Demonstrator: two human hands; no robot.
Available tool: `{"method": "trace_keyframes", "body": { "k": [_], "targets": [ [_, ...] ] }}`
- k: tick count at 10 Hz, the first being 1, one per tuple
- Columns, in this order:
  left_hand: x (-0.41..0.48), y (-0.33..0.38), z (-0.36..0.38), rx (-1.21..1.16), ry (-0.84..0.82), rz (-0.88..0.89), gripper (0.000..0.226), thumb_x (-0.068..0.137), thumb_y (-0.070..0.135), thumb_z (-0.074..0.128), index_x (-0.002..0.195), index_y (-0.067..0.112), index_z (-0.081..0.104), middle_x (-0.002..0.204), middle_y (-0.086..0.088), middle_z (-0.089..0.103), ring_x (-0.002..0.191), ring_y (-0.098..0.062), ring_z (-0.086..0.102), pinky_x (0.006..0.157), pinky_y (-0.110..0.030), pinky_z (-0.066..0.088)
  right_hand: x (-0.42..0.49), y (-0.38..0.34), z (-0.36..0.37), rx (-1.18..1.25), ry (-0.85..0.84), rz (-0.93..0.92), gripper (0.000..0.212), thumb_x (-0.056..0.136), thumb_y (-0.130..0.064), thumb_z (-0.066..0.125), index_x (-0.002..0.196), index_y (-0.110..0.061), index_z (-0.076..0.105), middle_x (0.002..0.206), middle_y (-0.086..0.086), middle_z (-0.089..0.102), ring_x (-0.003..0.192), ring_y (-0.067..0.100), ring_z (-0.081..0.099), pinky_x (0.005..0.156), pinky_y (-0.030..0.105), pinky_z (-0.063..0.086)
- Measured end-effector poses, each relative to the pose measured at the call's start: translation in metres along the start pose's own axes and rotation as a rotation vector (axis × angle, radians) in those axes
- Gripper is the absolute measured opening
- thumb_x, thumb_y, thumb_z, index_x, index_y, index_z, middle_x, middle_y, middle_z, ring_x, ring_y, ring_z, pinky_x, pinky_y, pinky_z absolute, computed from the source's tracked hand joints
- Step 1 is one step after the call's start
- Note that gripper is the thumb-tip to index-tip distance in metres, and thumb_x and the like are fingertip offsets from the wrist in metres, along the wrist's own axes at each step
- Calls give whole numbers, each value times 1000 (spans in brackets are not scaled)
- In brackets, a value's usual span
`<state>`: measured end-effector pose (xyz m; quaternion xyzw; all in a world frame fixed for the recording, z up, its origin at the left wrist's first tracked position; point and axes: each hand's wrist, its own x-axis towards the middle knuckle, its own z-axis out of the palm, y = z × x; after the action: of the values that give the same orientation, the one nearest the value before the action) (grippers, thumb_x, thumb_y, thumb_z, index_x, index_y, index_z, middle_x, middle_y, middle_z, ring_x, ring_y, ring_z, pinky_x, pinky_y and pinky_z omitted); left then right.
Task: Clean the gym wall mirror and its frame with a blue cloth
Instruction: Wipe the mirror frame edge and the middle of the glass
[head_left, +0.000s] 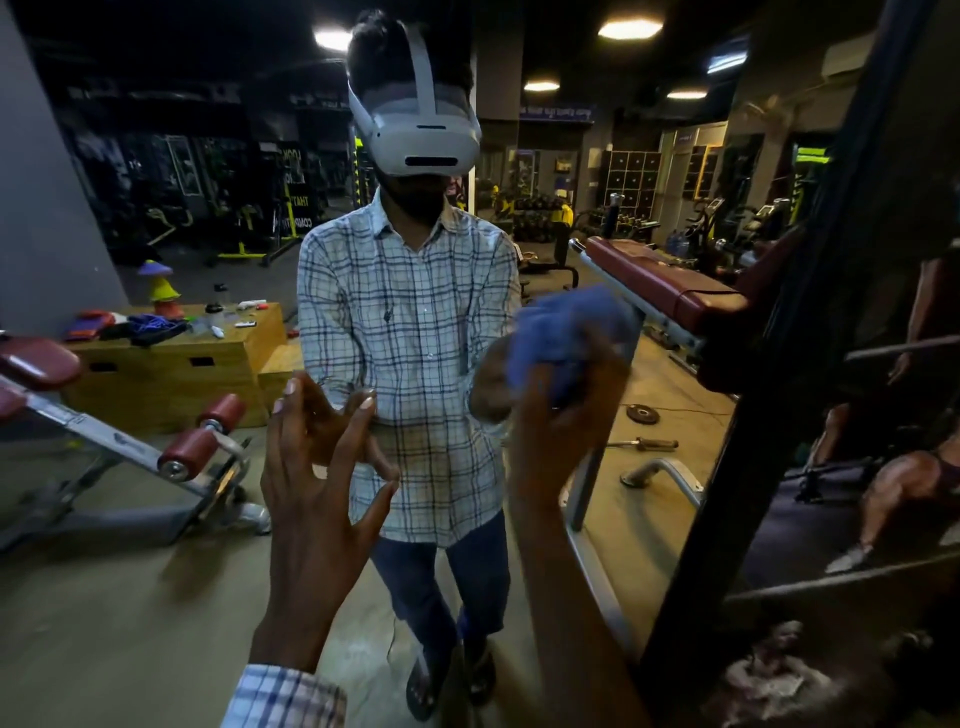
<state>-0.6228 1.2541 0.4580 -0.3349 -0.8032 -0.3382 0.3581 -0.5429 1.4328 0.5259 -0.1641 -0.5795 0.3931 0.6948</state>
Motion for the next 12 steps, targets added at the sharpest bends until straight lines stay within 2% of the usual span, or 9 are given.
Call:
{"method": "trace_keyframes", "body": {
  "k": [1,2,3,5,7,8,9,11,12],
  "targets": [
    [0,-2,0,23,15,16,87,82,25,87,157,27,42,173,-13,-3,160,-37,3,116,-65,26,-26,3,17,-246,-528,-526,41,90,-14,65,130,-21,62,128,12,56,117,26,55,98,28,43],
    [1,-5,-3,38,-11,2,97,75,23,91,158,28,41,174,-12,-4,160,-35,3,118,-65,24,35,29,21,-200,3,-99,39,95,-19,68,132,-23,56,131,13,61,120,26,60,105,14,36],
    [0,-2,-3,59,-23,-21,100,73,23,92,158,28,40,174,-9,-4,160,-34,3,117,-65,26,43,16,16,-158,231,11,42,87,-2,75,126,-15,64,119,17,61,106,25,62,90,8,41],
    [-1,1,-7,103,-16,-3,101,69,18,95,156,26,44,173,-15,3,157,-42,14,114,-67,35,-44,7,6,-182,-593,-451,41,89,-7,69,128,-18,70,123,5,54,112,17,52,93,23,47],
    [1,4,-10,140,-25,-6,100,72,26,93,158,29,42,174,-10,0,156,-41,19,113,-67,37,-9,38,-38,-67,0,-16,38,83,-6,70,120,-14,66,115,15,59,99,13,59,83,23,50],
    [1,6,-10,115,-33,-21,102,72,23,94,159,29,40,174,-9,-1,155,-42,22,113,-63,39,-73,49,-29,-125,-405,-19,46,88,-12,69,133,-14,60,132,12,55,115,24,58,99,34,50],
    [1,2,-12,104,-48,-21,102,74,24,93,160,30,38,174,-9,-2,159,-35,13,119,-53,29,-119,70,-33,-161,-702,-193,62,85,-4,72,138,-33,55,140,0,49,122,23,54,103,20,41],
    [-7,-10,-12,28,-21,-105,99,76,24,91,159,32,38,174,-6,-5,160,-34,6,113,-68,37,-77,72,-35,-33,40,61,43,83,-19,66,123,-31,58,116,19,56,103,22,59,89,27,47],
    [-7,-22,-16,14,-16,-75,98,75,22,92,158,30,40,174,-8,-3,159,-35,8,116,-64,35,-111,66,-4,-176,-21,92,45,89,-25,58,130,-6,55,123,22,56,113,28,57,97,30,47]
  ]
}}
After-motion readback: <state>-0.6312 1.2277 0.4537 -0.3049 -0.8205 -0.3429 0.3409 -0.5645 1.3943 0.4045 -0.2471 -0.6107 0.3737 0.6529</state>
